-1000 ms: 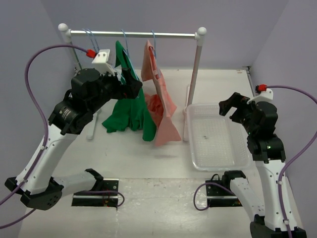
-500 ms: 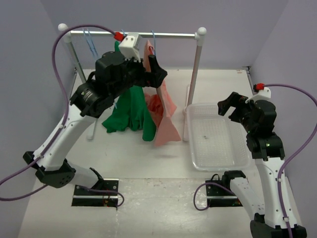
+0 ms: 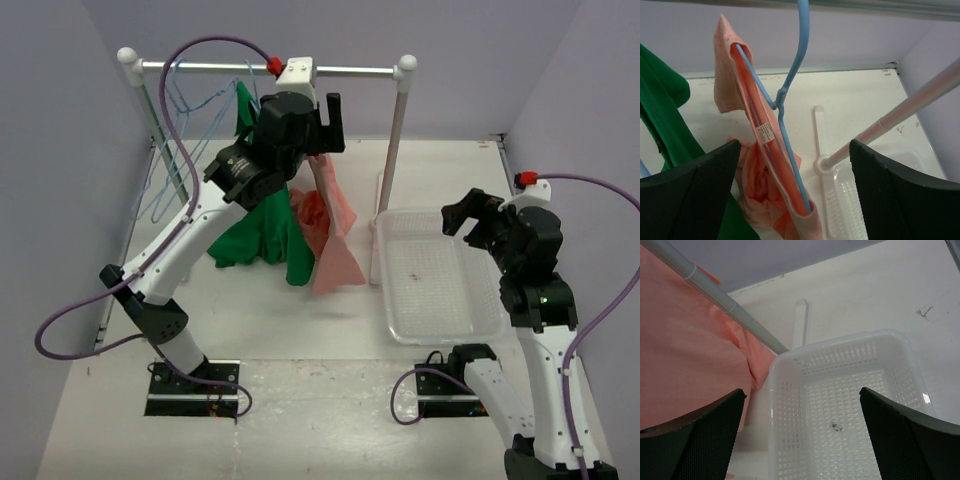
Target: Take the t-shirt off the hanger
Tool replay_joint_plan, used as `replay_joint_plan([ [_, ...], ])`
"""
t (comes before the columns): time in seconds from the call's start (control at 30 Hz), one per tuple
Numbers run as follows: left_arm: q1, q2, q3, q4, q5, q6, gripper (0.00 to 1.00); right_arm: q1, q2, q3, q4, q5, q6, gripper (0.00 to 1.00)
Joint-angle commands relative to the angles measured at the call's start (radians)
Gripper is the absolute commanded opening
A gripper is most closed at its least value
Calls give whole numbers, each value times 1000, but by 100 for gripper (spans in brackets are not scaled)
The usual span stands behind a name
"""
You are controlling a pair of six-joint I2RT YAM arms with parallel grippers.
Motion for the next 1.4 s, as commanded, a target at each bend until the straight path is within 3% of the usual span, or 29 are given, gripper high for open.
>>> replay_joint_plan([
  [0.0,0,42,66,55,-84,18,90,-3,-3,-5,35,14,-24,99],
  [0.23,3,93,86,68,-182,11,80,-4,-16,-14,37,46,-32,99],
  [0.3,4,105,85,73,-217,8,72,-4,-19,-15,35,54,-32,99],
  [0.4,18,108,72,91,-218,7,55,-4,-23,-17,37,55,-35,99],
  [0.57,38,117,68,117,-181,7,16,-4,-22,-18,35,60,-36,99],
  [0.67,46,111,66,122,-184,11,0,-4,-22,-18,37,65,-36,99],
  [1.03,32,-42,-7,265,-49,217,0,-4,-31,-22,46,37,-41,99],
  [1.37,9,-268,-196,283,115,245,0,-3,-37,-35,74,-26,-56,99],
])
